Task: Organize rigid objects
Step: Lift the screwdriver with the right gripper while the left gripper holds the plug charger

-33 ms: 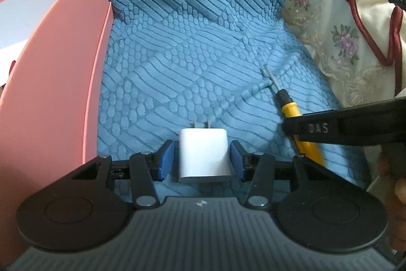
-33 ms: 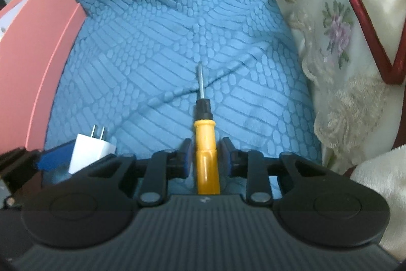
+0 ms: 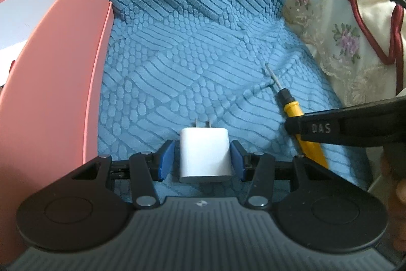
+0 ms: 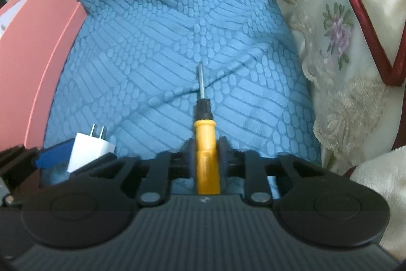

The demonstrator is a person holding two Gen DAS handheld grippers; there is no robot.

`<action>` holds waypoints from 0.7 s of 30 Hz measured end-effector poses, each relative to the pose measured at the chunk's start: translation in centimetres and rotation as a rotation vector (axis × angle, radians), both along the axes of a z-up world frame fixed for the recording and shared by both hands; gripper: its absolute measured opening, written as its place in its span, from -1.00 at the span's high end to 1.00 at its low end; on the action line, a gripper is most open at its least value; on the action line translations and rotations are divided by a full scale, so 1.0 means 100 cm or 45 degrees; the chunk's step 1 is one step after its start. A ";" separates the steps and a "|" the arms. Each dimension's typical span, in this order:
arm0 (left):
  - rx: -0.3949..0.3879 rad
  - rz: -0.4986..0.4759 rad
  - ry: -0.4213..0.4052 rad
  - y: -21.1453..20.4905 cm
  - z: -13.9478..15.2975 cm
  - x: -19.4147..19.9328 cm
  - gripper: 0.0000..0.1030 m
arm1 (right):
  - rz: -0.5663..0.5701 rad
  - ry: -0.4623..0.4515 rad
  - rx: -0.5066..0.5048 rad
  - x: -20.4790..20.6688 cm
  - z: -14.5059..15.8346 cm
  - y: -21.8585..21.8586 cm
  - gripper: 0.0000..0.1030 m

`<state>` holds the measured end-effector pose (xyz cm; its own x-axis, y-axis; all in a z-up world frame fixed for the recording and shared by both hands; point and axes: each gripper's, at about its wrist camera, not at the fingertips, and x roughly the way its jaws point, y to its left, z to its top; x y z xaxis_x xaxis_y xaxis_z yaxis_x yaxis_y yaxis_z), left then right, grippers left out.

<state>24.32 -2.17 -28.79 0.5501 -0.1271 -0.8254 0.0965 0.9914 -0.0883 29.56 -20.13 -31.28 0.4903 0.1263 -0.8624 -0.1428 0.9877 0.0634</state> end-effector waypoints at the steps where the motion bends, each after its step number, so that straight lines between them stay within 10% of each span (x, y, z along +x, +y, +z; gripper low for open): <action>1: 0.008 -0.009 -0.009 0.000 0.000 -0.001 -0.05 | -0.001 0.000 0.006 -0.001 0.001 -0.001 0.59; 21: -0.082 -0.041 -0.014 0.001 0.025 0.033 0.06 | -0.092 0.029 0.152 0.000 0.006 -0.015 0.59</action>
